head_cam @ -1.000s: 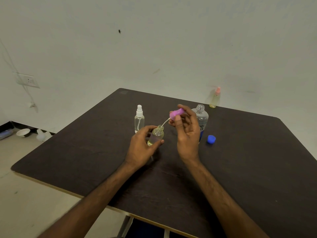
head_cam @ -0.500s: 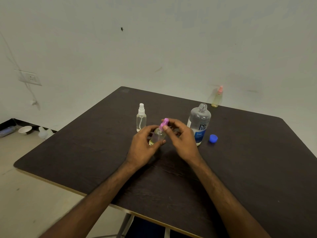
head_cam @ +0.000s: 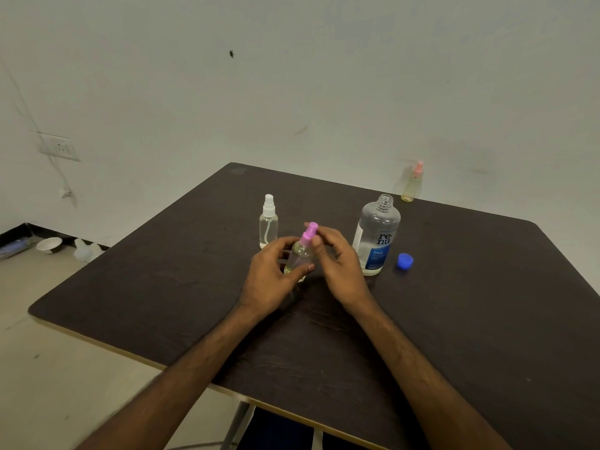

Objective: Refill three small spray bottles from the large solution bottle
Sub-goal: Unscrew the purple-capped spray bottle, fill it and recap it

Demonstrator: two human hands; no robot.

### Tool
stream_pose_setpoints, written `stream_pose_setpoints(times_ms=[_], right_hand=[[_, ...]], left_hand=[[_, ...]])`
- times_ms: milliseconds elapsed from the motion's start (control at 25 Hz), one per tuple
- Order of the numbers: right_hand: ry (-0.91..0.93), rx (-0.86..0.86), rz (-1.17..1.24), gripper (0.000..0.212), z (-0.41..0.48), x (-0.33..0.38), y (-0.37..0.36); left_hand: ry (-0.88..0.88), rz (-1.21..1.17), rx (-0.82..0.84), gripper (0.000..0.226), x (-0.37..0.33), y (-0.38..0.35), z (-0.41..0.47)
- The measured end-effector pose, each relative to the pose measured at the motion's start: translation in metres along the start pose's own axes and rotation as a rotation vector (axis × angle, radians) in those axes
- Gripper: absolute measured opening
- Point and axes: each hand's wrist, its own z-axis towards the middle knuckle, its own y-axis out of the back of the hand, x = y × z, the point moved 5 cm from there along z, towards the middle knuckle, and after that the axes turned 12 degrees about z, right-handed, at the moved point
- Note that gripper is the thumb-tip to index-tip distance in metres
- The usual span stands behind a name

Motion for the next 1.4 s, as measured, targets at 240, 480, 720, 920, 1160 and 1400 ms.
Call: stream_pose_setpoints(times_ms=[240, 480, 720, 920, 1160, 1400], right_hand=[[-0.003, -0.150, 0.000, 0.016, 0.000, 0.000, 0.007], [-0.018, 0.002, 0.097, 0.029, 0.003, -0.002, 0.002], [-0.093, -0.133, 0.095, 0.030, 0.000, -0.007, 0.001], [-0.115, 0.032, 0.183, 0.031, 0.000, -0.004, -0.007], [-0.121, -0.148, 0.140, 0.027, 0.000, -0.006, 0.002], [-0.122, -0.002, 0.179, 0.020, 0.002, -0.003, -0.006]], left_hand=[[0.015, -0.013, 0.004, 0.052, 0.003, 0.000, 0.001], [0.031, -0.015, 0.000, 0.053, 0.007, -0.002, 0.001], [0.003, -0.007, 0.012, 0.050, 0.002, -0.001, 0.001], [0.004, -0.007, 0.018, 0.053, 0.004, -0.002, 0.001], [0.027, -0.023, 0.035, 0.053, 0.007, -0.002, 0.000], [0.038, -0.053, 0.084, 0.056, 0.005, -0.004, 0.001]])
